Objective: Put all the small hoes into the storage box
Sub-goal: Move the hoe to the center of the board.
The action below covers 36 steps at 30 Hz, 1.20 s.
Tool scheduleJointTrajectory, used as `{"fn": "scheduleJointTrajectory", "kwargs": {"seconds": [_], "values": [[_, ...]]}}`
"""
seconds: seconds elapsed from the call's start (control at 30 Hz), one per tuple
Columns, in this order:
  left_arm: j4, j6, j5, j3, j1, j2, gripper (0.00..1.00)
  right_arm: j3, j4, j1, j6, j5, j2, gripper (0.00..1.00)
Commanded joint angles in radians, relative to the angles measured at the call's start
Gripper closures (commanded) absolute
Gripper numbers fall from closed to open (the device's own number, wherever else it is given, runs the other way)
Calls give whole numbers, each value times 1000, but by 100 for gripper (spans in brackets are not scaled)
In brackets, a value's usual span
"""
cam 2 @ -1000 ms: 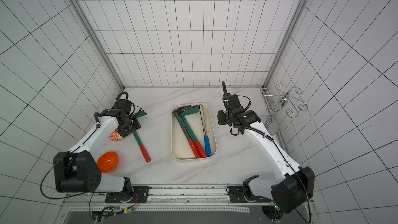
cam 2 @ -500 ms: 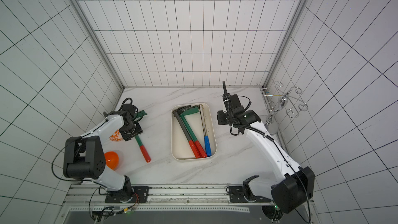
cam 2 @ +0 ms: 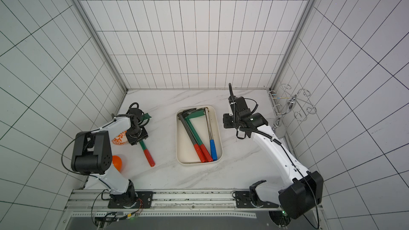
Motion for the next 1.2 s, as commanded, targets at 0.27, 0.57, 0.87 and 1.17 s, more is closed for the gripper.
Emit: {"fn": "scheduleJointTrajectory", "kwargs": {"seconds": [0.27, 0.57, 0.87, 1.17], "values": [[55, 5, 30, 32, 4, 65, 57, -48, -4, -10, 0, -5, -25, 56], [82, 12, 68, 14, -17, 36, 73, -38, -6, -10, 0, -10, -14, 57], [83, 0, 77, 37, -138, 39, 85, -52, -7, -12, 0, -9, -21, 56], [84, -28, 77, 78, -295, 76, 90, -67, -6, -12, 2, -6, -41, 57]]}}
